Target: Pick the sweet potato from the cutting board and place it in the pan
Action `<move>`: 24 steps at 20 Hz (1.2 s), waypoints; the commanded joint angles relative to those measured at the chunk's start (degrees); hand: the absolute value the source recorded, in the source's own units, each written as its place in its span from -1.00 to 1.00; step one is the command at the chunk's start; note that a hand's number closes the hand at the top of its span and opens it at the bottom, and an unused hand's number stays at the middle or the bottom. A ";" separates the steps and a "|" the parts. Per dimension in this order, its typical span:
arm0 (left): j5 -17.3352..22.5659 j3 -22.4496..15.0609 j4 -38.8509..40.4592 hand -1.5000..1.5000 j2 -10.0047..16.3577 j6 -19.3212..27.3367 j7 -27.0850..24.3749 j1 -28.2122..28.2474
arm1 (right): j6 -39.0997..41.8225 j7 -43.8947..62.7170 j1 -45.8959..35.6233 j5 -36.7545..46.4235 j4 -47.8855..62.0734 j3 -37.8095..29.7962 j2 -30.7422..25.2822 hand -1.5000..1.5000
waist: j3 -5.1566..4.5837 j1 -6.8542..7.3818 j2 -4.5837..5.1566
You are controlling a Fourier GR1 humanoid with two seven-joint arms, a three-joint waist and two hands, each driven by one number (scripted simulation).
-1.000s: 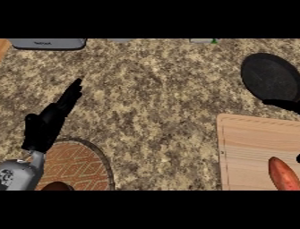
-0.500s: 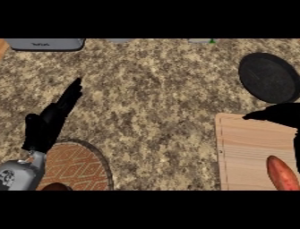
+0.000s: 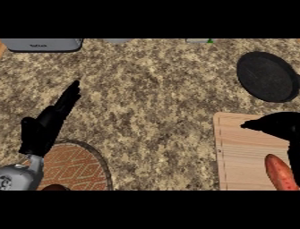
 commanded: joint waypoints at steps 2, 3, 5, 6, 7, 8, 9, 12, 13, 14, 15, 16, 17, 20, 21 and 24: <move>-1.85 1.33 -1.52 0.00 -1.09 -1.33 1.23 -0.09 | 2.94 2.24 1.27 4.84 -0.85 -2.03 3.65 -1.00 | 0.03 0.26 0.10; -3.64 0.17 2.79 0.00 -4.32 1.25 1.73 -3.94 | 0.91 -0.20 1.45 7.24 0.38 -0.91 3.07 -1.00 | 0.04 0.09 0.17; -0.11 4.17 -0.89 0.00 0.15 -3.65 0.89 1.37 | 3.13 4.25 4.98 6.36 -4.64 -2.38 3.31 -1.00 | 0.02 0.12 0.05; -2.52 2.90 0.33 0.00 -2.30 -2.46 2.81 -2.01 | 2.43 -1.75 3.13 9.23 0.24 -3.09 3.68 -1.00 | 0.04 0.21 0.14; -3.97 1.37 -0.01 0.00 -3.98 -1.21 0.60 0.19 | 0.78 -3.92 4.72 11.57 -0.10 -1.95 2.14 -1.00 | 0.04 0.20 0.13; -4.02 1.38 -2.63 0.00 -4.02 -1.48 2.18 1.18 | 0.82 -2.34 5.70 12.36 -1.09 -2.14 4.03 -1.00 | 0.04 0.22 0.09; -2.64 4.58 1.03 0.00 -2.01 -4.65 -0.11 0.16 | 0.73 -2.92 6.72 12.67 -1.45 -3.50 4.17 -1.00 | 0.03 0.10 0.11; -3.14 5.10 -2.76 0.00 -1.93 -5.38 1.88 1.57 | 2.48 -2.42 8.72 12.47 -4.94 -6.90 4.06 -1.00 | 0.02 0.10 0.05; -5.55 3.03 -0.29 0.00 -5.47 -2.31 3.35 -2.45 | -1.26 -0.32 9.84 15.96 -3.01 -3.37 8.16 -1.00 | 0.04 0.01 0.11; -4.26 4.06 -2.65 0.00 -4.28 -4.71 2.42 0.33 | -1.83 -8.65 7.05 18.31 2.26 -4.15 5.22 -1.00 | 0.05 0.36 0.15; -4.54 4.04 -1.60 0.00 -4.99 -5.00 0.60 1.82 | -0.80 -7.53 6.39 19.12 2.95 -4.57 6.42 -1.00 | 0.04 0.36 0.14; -4.53 5.40 -2.85 0.00 -5.01 -4.24 4.78 -1.07 | -1.24 -7.75 9.41 19.97 -0.29 -4.39 5.76 -1.00 | 0.04 0.13 0.10; -6.02 5.08 0.10 0.00 -5.66 -4.30 1.24 -0.86 | -2.15 -9.03 8.28 21.86 3.01 -4.10 6.20 -1.00 | 0.04 0.19 0.15; -7.05 5.04 1.57 0.00 -6.23 -4.56 2.20 -2.31 | -0.61 -10.38 9.61 21.99 2.52 -3.28 7.59 -1.00 | 0.04 0.08 0.16; -5.46 5.49 -1.11 0.00 -5.75 -5.51 1.47 1.27 | -0.87 -11.25 11.21 23.02 -1.39 -1.43 6.27 1.00 | 0.03 0.15 0.09; -6.53 4.41 -0.97 0.00 -6.40 -5.19 0.42 1.66 | -5.95 -20.52 10.27 26.21 5.88 2.04 3.33 1.00 | 0.08 0.60 0.30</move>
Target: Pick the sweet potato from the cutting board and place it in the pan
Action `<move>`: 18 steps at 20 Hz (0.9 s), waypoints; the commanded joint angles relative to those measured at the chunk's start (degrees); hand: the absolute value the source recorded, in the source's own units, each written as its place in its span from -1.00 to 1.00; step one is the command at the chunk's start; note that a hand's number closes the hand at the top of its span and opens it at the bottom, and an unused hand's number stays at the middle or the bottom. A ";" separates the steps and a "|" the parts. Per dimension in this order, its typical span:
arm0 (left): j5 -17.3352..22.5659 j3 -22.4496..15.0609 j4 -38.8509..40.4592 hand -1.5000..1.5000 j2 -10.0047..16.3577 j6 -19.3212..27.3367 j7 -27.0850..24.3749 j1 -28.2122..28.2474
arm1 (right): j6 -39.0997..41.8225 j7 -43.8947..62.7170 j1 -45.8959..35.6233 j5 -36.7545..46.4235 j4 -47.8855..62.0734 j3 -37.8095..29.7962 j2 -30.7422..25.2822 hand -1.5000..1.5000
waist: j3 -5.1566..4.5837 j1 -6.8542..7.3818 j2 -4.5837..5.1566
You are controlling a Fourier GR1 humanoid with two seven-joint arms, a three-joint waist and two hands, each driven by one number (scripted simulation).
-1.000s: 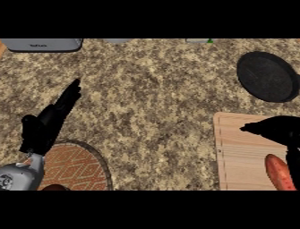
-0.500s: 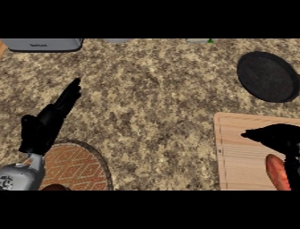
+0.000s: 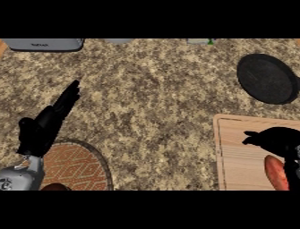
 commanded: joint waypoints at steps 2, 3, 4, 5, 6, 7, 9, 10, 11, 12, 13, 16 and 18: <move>-2.01 0.34 5.10 0.00 -2.25 1.06 -0.63 -3.49 | 2.87 -3.34 1.60 1.96 -1.48 2.34 -0.30 1.00 | 0.67 -0.63 0.58; -0.29 2.18 5.40 0.00 -0.73 -1.18 -2.94 -2.27 | 4.81 -2.45 3.16 0.55 -5.24 0.66 -0.91 1.00 | 0.65 -0.77 0.49; -0.17 0.02 -2.13 0.00 -0.92 -1.02 -0.01 2.72 | -1.05 -7.17 2.99 3.36 2.42 2.68 -1.17 1.00 | 0.72 0.21 0.53; 2.74 3.60 -0.10 0.00 2.22 -4.37 -0.82 1.91 | -2.32 -7.10 4.39 3.85 2.01 2.74 -0.93 1.00 | 0.71 0.02 0.55; -2.20 -0.37 0.82 0.00 -2.97 1.25 1.16 -2.80 | -0.94 -7.60 4.77 3.06 -0.06 1.96 -1.69 1.00 | 0.71 -0.59 0.54; -0.54 2.28 1.98 0.00 -0.25 -1.32 -0.32 -1.21 | -0.23 -5.52 3.22 3.60 1.48 2.32 2.05 1.00 | 0.69 -0.19 0.59; -0.11 1.91 0.65 0.00 -0.49 -2.28 -1.05 0.90 | -1.02 -5.82 4.33 3.40 -0.97 0.73 1.95 1.00 | 0.68 -0.31 0.51; -0.98 1.91 0.72 0.00 -0.67 -2.05 -1.66 0.84 | 0.24 -4.44 3.79 3.62 -4.34 -0.38 2.09 1.00 | 0.67 -0.42 0.47; -1.18 2.63 0.32 0.00 -0.99 -0.99 0.60 -0.04 | -0.64 -6.31 4.66 3.32 -3.88 -2.54 -0.12 1.00 | 0.68 -0.50 0.47; -2.01 1.40 2.24 0.00 -2.35 -0.92 -0.83 -0.70 | -0.34 -4.70 4.40 2.46 -5.66 -4.07 1.83 1.00 | 0.67 -0.66 0.48; -1.61 2.74 1.42 0.00 -1.11 -1.97 -0.81 -0.87 | -1.61 -6.54 3.91 3.99 -5.07 -3.69 1.60 1.00 | 0.68 -0.44 0.50; 1.58 4.75 2.39 0.00 -0.37 -4.53 0.03 -2.36 | -2.42 -7.62 6.10 1.58 -11.33 -8.34 -0.43 1.00 | 0.67 -0.99 0.41; -0.55 2.80 -1.95 0.00 -0.95 -1.98 1.55 1.48 | -9.58 -0.56 6.47 0.46 -13.64 -12.78 7.00 1.00 | 0.71 -1.61 -0.17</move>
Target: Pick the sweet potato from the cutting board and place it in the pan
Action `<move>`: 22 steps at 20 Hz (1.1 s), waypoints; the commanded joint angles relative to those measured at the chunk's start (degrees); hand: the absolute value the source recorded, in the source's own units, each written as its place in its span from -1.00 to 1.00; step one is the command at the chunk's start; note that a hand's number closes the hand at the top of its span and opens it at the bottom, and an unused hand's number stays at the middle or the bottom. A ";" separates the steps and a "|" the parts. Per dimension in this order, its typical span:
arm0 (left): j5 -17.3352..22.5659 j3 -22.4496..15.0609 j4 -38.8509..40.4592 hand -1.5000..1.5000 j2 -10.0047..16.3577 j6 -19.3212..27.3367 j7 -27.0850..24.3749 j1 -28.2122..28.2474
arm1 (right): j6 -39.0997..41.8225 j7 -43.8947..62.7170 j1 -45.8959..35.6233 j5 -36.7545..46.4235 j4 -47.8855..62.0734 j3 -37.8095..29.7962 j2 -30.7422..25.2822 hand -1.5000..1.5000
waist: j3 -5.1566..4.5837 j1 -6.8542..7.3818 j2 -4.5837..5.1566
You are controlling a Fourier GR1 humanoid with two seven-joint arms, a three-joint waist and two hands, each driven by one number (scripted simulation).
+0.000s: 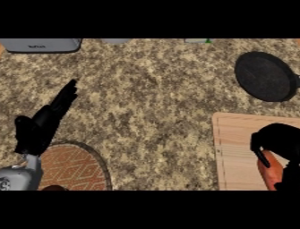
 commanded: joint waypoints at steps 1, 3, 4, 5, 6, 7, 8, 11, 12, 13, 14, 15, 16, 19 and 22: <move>0.10 0.36 -1.67 0.00 0.57 -0.18 0.10 2.40 | -7.82 7.71 1.46 -1.76 -6.61 -7.06 7.82 1.00 | 0.16 -1.28 -0.57; -0.27 1.01 -1.00 0.00 0.45 0.86 0.21 2.83 | -16.77 12.01 3.38 -0.04 -9.89 -7.85 14.56 1.00 | 0.27 -2.40 -0.96; -0.39 0.94 -1.04 0.00 0.60 0.74 0.04 3.10 | -19.82 14.11 3.24 0.57 -12.53 -8.65 16.85 1.00 | 0.26 -2.93 -1.26; 0.74 1.77 -0.94 0.00 0.99 0.05 0.36 2.67 | -22.54 15.25 3.32 1.54 -15.40 -8.67 18.42 1.00 | 0.23 -2.77 -1.10; -0.48 0.93 1.21 0.00 0.04 0.71 -0.99 2.73 | -24.86 15.77 3.48 3.13 -18.71 -8.99 18.19 1.00 | 0.16 -3.43 -0.79; -0.03 1.45 -1.31 0.00 0.67 0.76 1.19 0.80 | -27.59 17.00 2.43 5.19 -19.95 -8.83 19.45 1.00 | 0.25 -2.13 -0.71; -0.36 0.68 -1.11 0.00 0.58 0.18 -0.78 3.93 | -30.40 18.95 4.47 7.67 -24.11 -6.57 21.52 1.00 | 0.18 -2.37 -1.10; -0.66 -0.21 -0.06 0.00 -1.33 0.90 -0.95 2.42 | -32.97 22.06 5.90 11.56 -32.13 -4.81 23.24 1.00 | 0.14 -1.41 -0.26; -0.43 0.21 -1.91 0.00 -0.21 0.30 0.35 2.30 | -35.34 22.48 10.45 12.38 -34.69 -3.44 24.94 1.00 | 0.21 -1.25 -0.26; -0.64 0.16 -3.04 0.00 0.63 -0.63 -0.04 3.31 | -34.03 24.51 8.49 12.97 -35.08 -3.52 25.68 1.00 | 0.18 -0.17 0.00; 0.07 1.40 -0.63 0.00 0.60 -1.15 -2.18 2.12 | -36.41 24.38 10.85 14.97 -35.90 -3.26 25.93 1.00 | 0.18 -0.34 0.13; -3.21 -2.59 -1.63 0.00 -3.68 2.44 -0.44 1.99 | -37.52 23.91 12.11 15.31 -35.12 -2.78 26.85 1.00 | 0.20 -0.12 0.21; -2.46 -0.82 0.66 0.00 -1.93 0.71 -0.64 -0.24 | -37.06 25.36 10.07 15.73 -35.61 -4.10 27.33 1.00 | 0.18 -0.03 0.29; -0.79 0.56 -0.38 0.00 -1.28 -1.04 -1.53 1.72 | -42.82 23.22 9.47 13.90 -28.50 -7.85 30.51 1.00 | 0.21 0.53 0.39; -3.36 -1.26 -1.16 0.00 -2.78 0.61 1.45 -0.09 | -40.96 22.66 5.53 6.37 -26.77 -14.73 31.07 1.00 | 0.22 0.60 0.44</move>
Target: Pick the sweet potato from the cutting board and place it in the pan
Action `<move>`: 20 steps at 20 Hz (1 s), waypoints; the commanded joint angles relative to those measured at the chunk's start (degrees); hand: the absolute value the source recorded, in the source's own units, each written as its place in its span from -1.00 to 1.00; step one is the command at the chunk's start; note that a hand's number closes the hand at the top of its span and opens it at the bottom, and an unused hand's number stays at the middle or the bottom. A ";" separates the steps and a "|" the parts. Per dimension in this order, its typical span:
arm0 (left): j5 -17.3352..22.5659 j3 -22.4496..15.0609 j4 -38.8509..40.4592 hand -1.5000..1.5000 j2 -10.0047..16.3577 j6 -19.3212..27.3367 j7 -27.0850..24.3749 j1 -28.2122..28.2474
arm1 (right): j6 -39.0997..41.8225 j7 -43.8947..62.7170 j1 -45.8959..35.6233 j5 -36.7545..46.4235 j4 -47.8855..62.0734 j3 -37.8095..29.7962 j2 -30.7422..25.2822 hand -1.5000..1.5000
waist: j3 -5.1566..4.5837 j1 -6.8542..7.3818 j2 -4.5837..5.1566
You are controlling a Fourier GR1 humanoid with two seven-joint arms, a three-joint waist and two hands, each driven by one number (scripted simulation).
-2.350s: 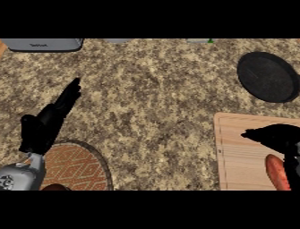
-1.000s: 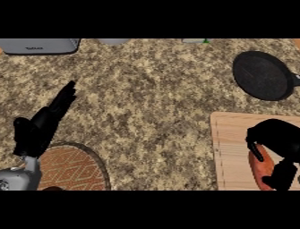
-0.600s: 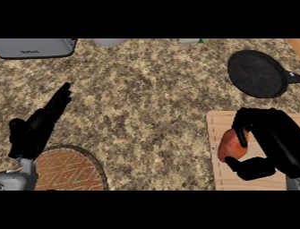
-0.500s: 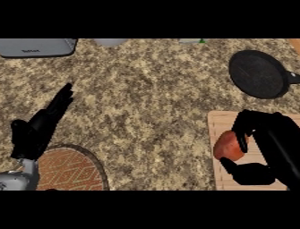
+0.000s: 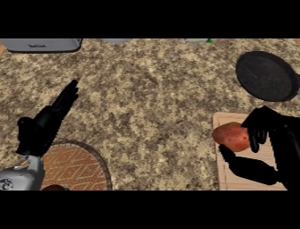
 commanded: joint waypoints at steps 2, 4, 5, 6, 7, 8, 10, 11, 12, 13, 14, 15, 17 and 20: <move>0.48 0.21 -2.44 0.00 0.09 -1.27 1.65 0.21 | -5.17 -5.12 -2.23 -8.52 7.31 -9.55 1.91 1.00 | 0.03 0.55 0.12; 0.18 0.62 1.71 0.00 -0.69 -1.23 1.31 -2.80 | -8.11 -10.29 -6.32 -10.70 16.94 -13.35 1.08 1.00 | 0.03 0.54 0.27; -0.46 0.15 -2.19 0.00 -0.66 -1.17 1.72 -0.59 | -11.20 -11.39 -5.74 -7.28 19.49 -10.89 2.72 1.00 | 0.02 0.67 0.16; -1.74 0.26 1.79 0.00 -0.63 -1.12 -2.35 0.30 | -7.35 -11.75 -11.72 -12.12 22.28 -16.03 -0.47 1.00 | 0.01 0.75 0.25; -1.23 0.82 0.80 0.00 -1.76 -0.10 0.90 -1.41 | -12.66 -16.40 -7.10 -7.58 24.19 -13.97 -0.17 1.00 | 0.01 0.53 0.19; -1.33 -0.37 -2.05 0.00 -1.20 -1.24 0.55 0.60 | -12.00 -15.57 -13.03 -9.04 29.61 -16.80 -1.06 1.00 | 0.02 0.94 0.22; -0.61 1.28 1.53 0.00 -1.47 -1.66 -0.86 -1.77 | -13.07 -16.33 -16.21 -8.39 33.37 -18.70 -2.57 1.00 | 0.00 0.74 0.24; 0.87 2.07 -2.00 0.00 0.91 -3.38 2.19 -1.42 | -17.10 -23.11 -15.58 -10.17 40.07 -21.82 -4.27 1.00 | 0.07 1.37 0.40; -1.30 0.09 0.33 0.00 -1.40 -1.56 0.13 0.17 | -15.94 -21.42 -20.44 -10.68 44.00 -24.04 -5.95 1.00 | 0.05 1.54 0.50; 0.51 1.53 -1.31 0.00 -0.67 -2.50 3.49 -2.95 | -21.03 -22.42 -20.65 -6.32 47.16 -21.14 -3.35 1.00 | 0.05 1.36 0.40; -2.50 -0.34 1.70 0.00 -2.17 -1.26 -3.13 1.72 | -21.20 -26.18 -20.07 -9.18 48.88 -24.26 -6.04 1.00 | 0.03 1.18 0.42; -1.13 -0.23 -3.33 0.00 -2.00 -1.77 1.45 1.24 | -22.43 -25.46 -23.29 -7.87 52.68 -23.82 -5.50 1.00 | 0.03 1.31 0.29; -2.41 0.78 3.53 0.00 -2.11 -1.75 -2.67 -1.88 | -25.29 -32.34 -23.70 -10.27 60.10 -26.00 -6.78 1.00 | 0.03 0.98 0.43; 0.01 1.94 -1.02 0.00 -0.86 -3.40 3.39 -3.06 | -24.32 -34.05 -33.97 -11.35 70.94 -28.78 -11.14 1.00 | 0.07 1.73 0.52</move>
